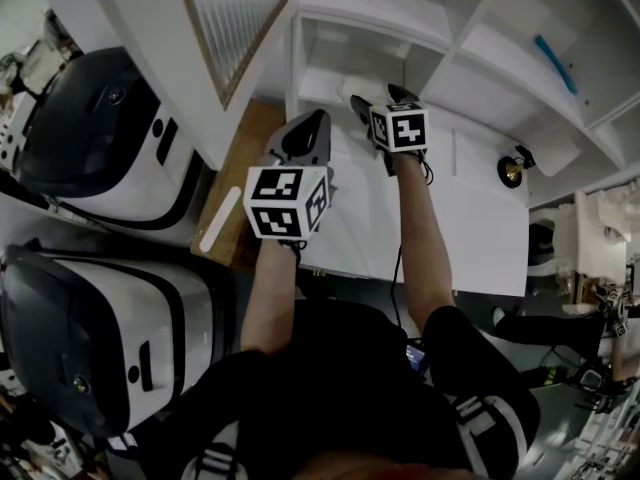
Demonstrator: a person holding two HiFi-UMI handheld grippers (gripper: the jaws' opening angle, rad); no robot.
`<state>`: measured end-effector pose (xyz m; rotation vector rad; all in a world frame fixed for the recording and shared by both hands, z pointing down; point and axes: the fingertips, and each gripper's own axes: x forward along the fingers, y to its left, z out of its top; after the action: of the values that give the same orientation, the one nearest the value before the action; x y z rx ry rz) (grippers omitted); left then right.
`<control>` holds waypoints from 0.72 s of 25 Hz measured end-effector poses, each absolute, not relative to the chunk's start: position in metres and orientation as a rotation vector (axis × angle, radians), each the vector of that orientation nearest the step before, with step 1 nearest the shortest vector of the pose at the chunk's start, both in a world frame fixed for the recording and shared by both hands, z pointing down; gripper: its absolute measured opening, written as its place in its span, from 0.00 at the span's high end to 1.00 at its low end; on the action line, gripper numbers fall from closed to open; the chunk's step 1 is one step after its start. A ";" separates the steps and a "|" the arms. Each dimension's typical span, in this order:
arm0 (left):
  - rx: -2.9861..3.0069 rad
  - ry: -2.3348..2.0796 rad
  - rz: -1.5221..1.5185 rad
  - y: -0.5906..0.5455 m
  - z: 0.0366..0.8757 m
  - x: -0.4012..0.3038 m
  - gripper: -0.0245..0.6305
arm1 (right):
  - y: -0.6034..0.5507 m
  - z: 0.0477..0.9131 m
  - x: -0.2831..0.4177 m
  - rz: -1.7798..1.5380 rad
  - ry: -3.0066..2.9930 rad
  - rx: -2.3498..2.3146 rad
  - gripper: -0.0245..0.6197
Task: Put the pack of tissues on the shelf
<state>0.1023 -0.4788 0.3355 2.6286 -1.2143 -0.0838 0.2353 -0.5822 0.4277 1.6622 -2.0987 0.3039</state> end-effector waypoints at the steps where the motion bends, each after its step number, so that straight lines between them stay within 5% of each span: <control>1: 2.630 -1.210 -0.083 -0.479 0.336 0.103 0.95 | -0.580 0.428 0.237 0.301 -2.094 1.671 0.41; 11: 2.639 -1.154 -0.051 -0.480 0.346 0.119 0.95 | -0.538 0.392 0.239 0.272 -2.255 1.822 0.43; 12: 2.640 -1.147 -0.046 -0.479 0.347 0.121 0.95 | -0.532 0.388 0.241 0.260 -2.258 1.850 0.48; 14: 2.643 -1.134 -0.038 -0.478 0.349 0.125 0.95 | -0.520 0.377 0.248 0.220 -2.243 1.934 0.89; 18: 2.648 -1.114 -0.026 -0.477 0.352 0.132 0.95 | -0.499 0.363 0.249 0.212 -2.289 1.995 0.93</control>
<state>0.1315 -0.4771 0.3524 2.6485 -1.1137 -0.0257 0.2489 -0.4986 0.3633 1.9946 -2.2891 0.2124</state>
